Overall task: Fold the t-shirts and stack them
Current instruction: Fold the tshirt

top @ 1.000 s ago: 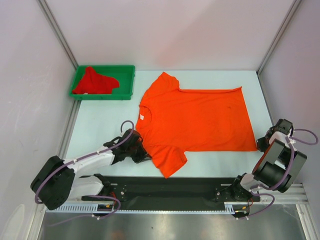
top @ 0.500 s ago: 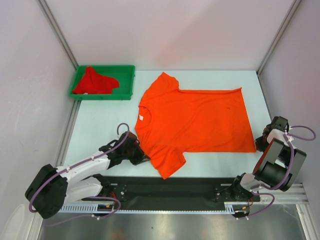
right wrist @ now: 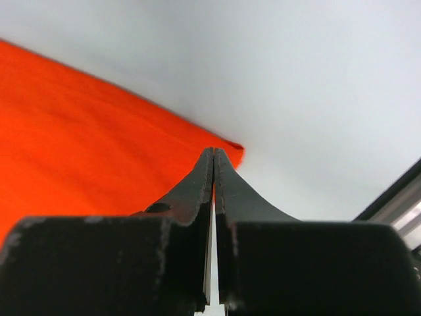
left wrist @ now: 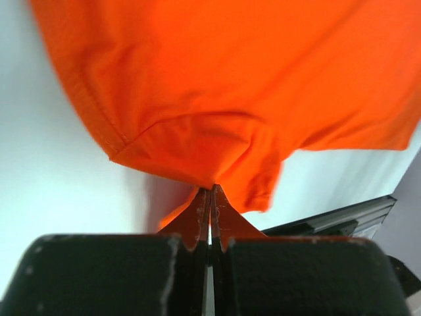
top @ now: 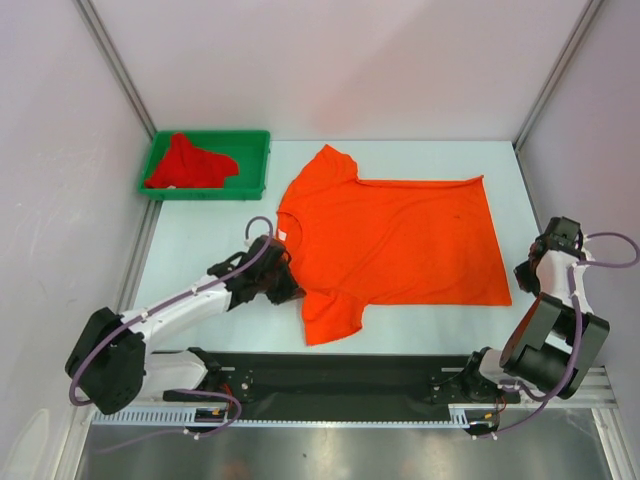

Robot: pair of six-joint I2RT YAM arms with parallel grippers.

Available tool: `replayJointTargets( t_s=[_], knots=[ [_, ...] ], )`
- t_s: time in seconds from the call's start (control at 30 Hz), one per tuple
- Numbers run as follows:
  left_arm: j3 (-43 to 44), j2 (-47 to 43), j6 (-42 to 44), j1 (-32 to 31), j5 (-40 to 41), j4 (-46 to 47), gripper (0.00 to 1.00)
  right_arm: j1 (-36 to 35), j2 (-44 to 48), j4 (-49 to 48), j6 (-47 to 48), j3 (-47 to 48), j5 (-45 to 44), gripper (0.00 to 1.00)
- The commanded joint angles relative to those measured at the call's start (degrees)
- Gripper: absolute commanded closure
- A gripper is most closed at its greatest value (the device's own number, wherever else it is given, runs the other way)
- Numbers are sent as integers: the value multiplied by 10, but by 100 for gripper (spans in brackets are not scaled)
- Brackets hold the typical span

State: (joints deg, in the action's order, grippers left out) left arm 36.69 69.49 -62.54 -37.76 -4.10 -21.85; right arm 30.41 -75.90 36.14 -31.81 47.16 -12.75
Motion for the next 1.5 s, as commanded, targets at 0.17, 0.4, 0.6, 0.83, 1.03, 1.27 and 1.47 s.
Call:
replayJointTargets(
  t_s=[0.17, 0.4, 0.6, 0.83, 1.03, 1.27, 1.47],
  knots=[
    [87, 30, 81, 7, 30, -29, 100, -23, -17, 1, -1, 18, 20, 100],
    [73, 51, 79, 12, -2, -22, 99, 31, -9, -41, 36, -43, 122, 60],
    [59, 59, 70, 15, -22, -14, 100, 53, -8, -62, 55, -82, 122, 55],
    [41, 40, 58, 16, -23, -7, 100, 54, -41, -93, 48, -82, 135, 55],
    [20, 23, 46, 16, -27, -5, 100, 51, -68, -105, 35, -86, 133, 61],
    [9, 1, 37, 17, -22, -4, 100, 48, -37, -86, 32, -102, 102, 94],
    [10, -18, 37, 17, -14, -5, 100, 47, -30, -56, 34, -80, 88, 100]
  ],
)
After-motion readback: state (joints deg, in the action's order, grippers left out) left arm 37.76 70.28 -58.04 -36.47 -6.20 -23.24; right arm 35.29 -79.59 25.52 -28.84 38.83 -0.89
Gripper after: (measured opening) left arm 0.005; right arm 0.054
